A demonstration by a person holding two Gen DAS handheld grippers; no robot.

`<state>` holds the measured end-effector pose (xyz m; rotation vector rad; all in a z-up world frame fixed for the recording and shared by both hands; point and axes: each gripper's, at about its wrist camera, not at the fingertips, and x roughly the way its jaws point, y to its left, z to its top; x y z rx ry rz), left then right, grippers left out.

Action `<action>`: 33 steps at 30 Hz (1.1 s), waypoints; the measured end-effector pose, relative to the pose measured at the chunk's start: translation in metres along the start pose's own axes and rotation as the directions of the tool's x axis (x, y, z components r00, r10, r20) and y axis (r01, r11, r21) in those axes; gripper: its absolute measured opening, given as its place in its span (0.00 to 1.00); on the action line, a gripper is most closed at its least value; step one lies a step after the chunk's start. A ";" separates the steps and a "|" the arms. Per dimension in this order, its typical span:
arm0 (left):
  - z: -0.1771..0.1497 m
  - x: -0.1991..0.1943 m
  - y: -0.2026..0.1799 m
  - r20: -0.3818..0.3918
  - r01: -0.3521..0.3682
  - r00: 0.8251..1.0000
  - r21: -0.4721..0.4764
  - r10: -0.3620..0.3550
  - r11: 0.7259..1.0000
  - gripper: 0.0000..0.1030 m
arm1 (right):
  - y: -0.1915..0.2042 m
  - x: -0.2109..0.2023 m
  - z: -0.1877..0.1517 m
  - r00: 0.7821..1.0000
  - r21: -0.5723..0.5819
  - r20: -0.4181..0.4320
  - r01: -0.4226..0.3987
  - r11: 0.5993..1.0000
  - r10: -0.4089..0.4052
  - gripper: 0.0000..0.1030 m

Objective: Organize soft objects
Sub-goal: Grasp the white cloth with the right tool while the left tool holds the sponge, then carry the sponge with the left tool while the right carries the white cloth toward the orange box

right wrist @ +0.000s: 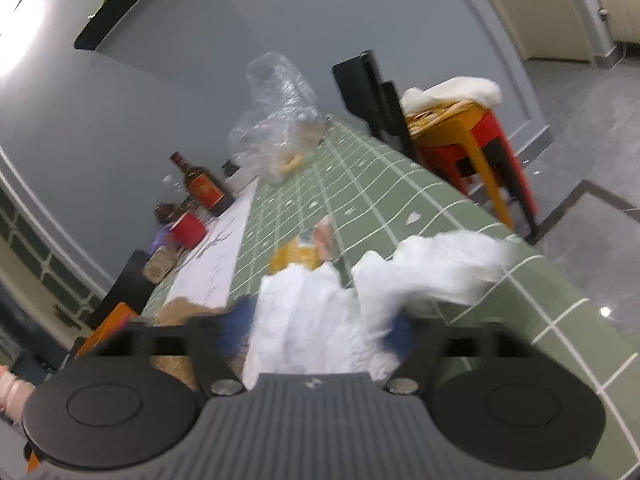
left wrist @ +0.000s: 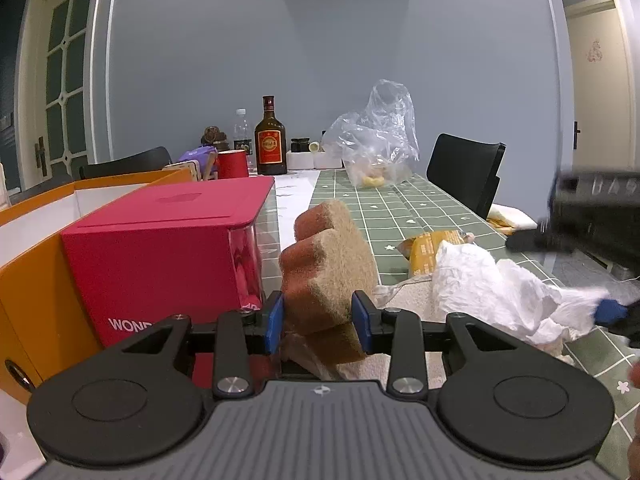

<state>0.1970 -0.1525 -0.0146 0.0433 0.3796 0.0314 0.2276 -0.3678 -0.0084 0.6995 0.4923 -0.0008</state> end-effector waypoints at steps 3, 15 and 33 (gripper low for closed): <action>0.000 0.000 -0.001 0.001 -0.001 1.000 0.002 0.001 1.000 0.40 | 0.000 -0.001 0.001 1.000 -0.007 0.009 -0.016 1.000 0.016 0.97; 0.000 0.001 -0.001 -0.003 0.001 1.000 0.003 -0.001 1.000 0.40 | 0.039 0.042 -0.027 0.968 -0.430 -0.024 0.216 0.876 -0.250 0.97; -0.002 -0.006 -0.003 0.027 0.031 0.999 0.027 -0.032 0.999 0.37 | 0.045 0.016 -0.025 0.982 -0.406 0.075 0.189 0.894 -0.173 0.14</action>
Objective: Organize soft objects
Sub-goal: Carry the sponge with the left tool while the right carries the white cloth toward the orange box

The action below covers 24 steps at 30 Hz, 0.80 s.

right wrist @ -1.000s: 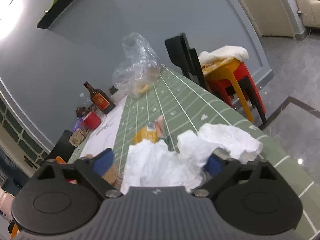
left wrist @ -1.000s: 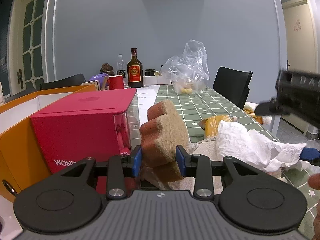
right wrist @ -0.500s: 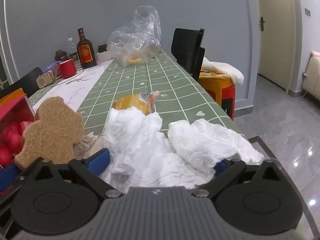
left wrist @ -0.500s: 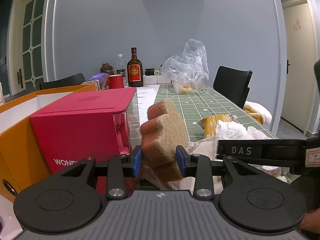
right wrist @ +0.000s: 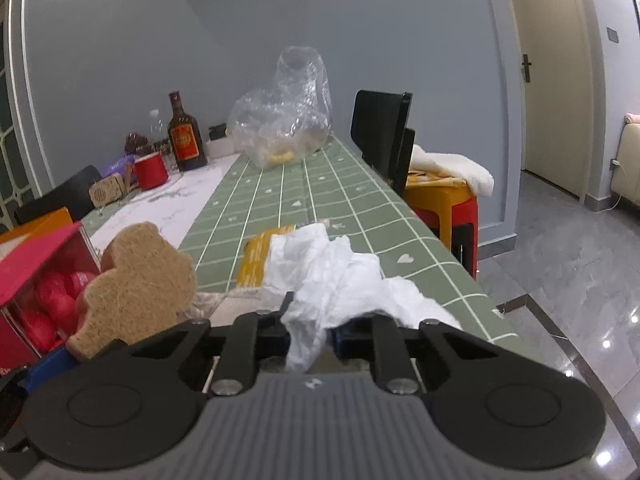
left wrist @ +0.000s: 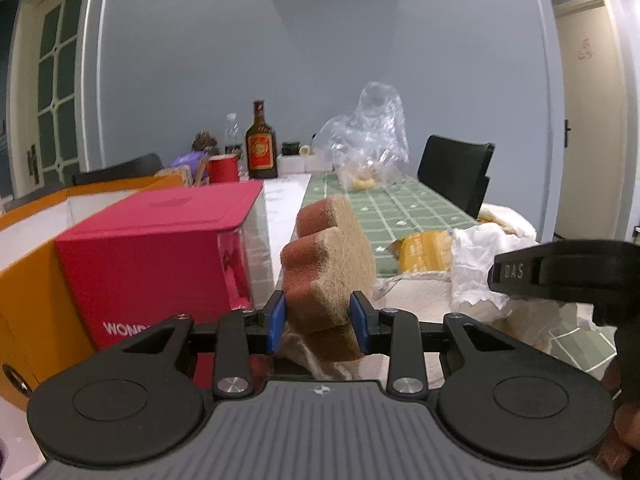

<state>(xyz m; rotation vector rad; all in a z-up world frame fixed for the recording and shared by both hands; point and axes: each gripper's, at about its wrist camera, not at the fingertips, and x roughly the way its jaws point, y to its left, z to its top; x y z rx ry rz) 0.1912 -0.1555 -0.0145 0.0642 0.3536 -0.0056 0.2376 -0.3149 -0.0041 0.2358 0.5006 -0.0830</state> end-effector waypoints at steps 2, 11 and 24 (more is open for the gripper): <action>-0.001 -0.003 -0.002 0.018 0.011 1.000 0.013 -0.011 1.000 0.37 | -0.004 -0.002 0.001 1.000 0.031 0.017 -0.002 1.000 0.002 0.14; 0.007 -0.012 0.016 0.071 0.098 0.993 -0.088 -0.091 0.991 0.36 | -0.027 -0.017 0.003 0.992 0.215 0.125 -0.025 0.976 -0.002 0.14; 0.021 -0.054 0.039 0.306 0.077 0.952 -0.231 -0.003 0.970 0.32 | -0.030 -0.025 0.007 0.960 0.318 0.194 -0.257 0.913 0.203 0.14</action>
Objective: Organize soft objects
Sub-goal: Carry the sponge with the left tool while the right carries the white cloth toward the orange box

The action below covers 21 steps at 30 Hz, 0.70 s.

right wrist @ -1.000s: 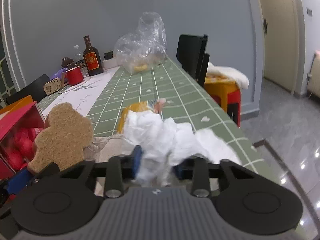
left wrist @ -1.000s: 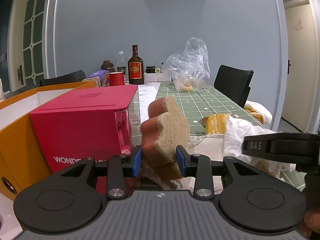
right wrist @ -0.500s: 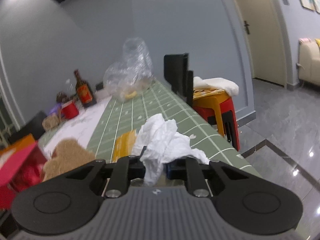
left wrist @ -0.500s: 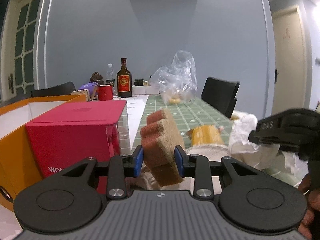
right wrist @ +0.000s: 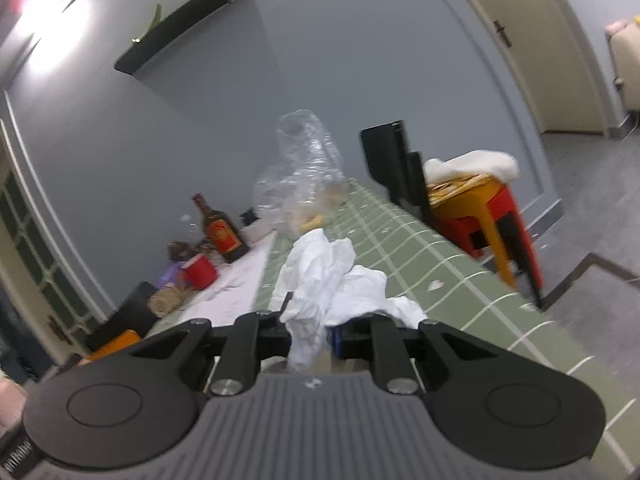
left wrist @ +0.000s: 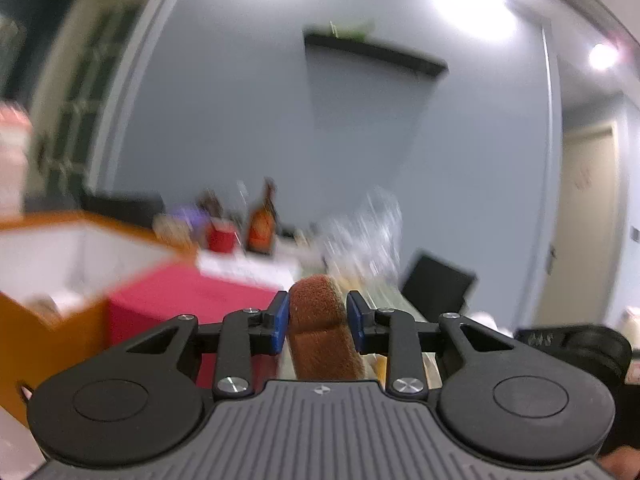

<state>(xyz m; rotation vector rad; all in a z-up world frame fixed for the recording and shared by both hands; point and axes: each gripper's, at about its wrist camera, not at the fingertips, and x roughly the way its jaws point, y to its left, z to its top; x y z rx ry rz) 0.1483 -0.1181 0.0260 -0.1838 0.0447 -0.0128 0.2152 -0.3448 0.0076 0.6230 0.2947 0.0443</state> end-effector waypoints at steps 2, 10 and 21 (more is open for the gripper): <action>0.002 -0.010 -0.003 0.065 -0.004 0.998 0.014 0.003 1.000 0.31 | 0.003 -0.002 0.000 0.999 0.009 0.008 -0.048 0.999 0.048 0.14; 0.010 -0.018 -0.010 0.116 -0.030 0.993 0.025 0.026 0.999 0.29 | 0.016 -0.010 0.001 0.994 -0.034 0.055 -0.090 0.995 0.091 0.11; 0.017 -0.029 -0.011 0.329 -0.216 0.923 0.011 0.200 0.976 0.00 | 0.031 -0.026 0.001 0.972 -0.042 0.097 -0.211 0.977 0.214 0.07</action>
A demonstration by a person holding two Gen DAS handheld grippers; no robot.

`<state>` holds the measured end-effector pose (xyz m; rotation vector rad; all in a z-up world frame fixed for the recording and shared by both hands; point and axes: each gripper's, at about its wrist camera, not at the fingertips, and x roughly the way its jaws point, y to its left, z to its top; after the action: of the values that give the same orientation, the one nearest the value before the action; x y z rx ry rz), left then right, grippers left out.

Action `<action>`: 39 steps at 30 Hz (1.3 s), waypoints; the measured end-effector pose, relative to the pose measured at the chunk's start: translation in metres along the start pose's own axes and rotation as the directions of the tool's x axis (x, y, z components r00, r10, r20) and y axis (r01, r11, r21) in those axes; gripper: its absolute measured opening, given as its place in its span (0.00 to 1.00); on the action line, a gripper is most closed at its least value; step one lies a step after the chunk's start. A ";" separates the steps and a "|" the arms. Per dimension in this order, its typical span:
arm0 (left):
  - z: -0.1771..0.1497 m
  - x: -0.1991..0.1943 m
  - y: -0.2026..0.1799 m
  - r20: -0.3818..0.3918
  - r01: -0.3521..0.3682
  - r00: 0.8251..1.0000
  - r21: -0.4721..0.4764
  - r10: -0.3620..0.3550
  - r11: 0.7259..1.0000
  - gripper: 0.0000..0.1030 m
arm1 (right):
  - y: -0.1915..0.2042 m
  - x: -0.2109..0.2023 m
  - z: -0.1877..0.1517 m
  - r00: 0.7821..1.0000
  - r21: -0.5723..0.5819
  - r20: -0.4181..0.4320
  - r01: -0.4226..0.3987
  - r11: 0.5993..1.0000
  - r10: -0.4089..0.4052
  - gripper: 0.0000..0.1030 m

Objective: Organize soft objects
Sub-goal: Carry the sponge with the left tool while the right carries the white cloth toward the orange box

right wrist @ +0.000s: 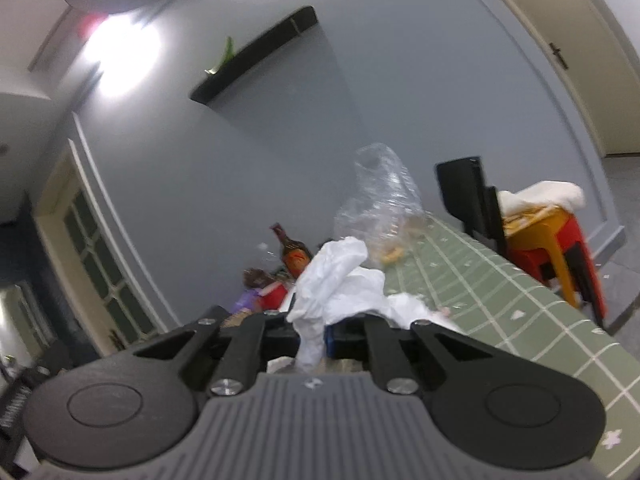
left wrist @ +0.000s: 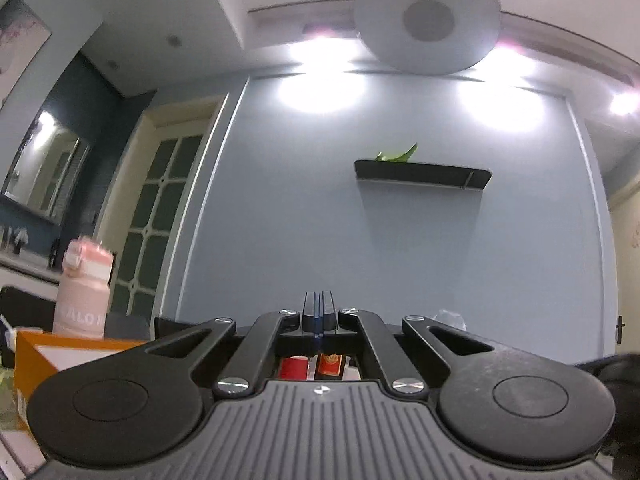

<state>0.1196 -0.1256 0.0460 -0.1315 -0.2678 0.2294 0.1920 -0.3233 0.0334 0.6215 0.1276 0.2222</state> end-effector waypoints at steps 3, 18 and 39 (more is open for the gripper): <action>-0.006 0.011 -0.002 -0.088 0.022 0.996 0.010 -0.021 1.000 0.00 | -0.001 0.001 -0.001 1.000 0.000 -0.007 0.012 1.000 -0.012 0.07; 0.017 -0.005 0.050 -0.566 0.309 0.759 -0.122 -0.322 0.943 0.60 | -0.007 0.008 -0.003 0.997 0.015 -0.048 0.061 0.998 -0.061 0.08; -0.034 0.006 0.053 -0.764 -0.156 0.635 0.012 0.110 0.988 0.84 | -0.002 0.025 -0.015 0.983 -0.070 -0.137 0.117 0.991 -0.125 0.08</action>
<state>0.1232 -0.0760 0.0068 -0.2943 0.6026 0.2953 0.2134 -0.3098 0.0188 0.5346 0.2933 0.1515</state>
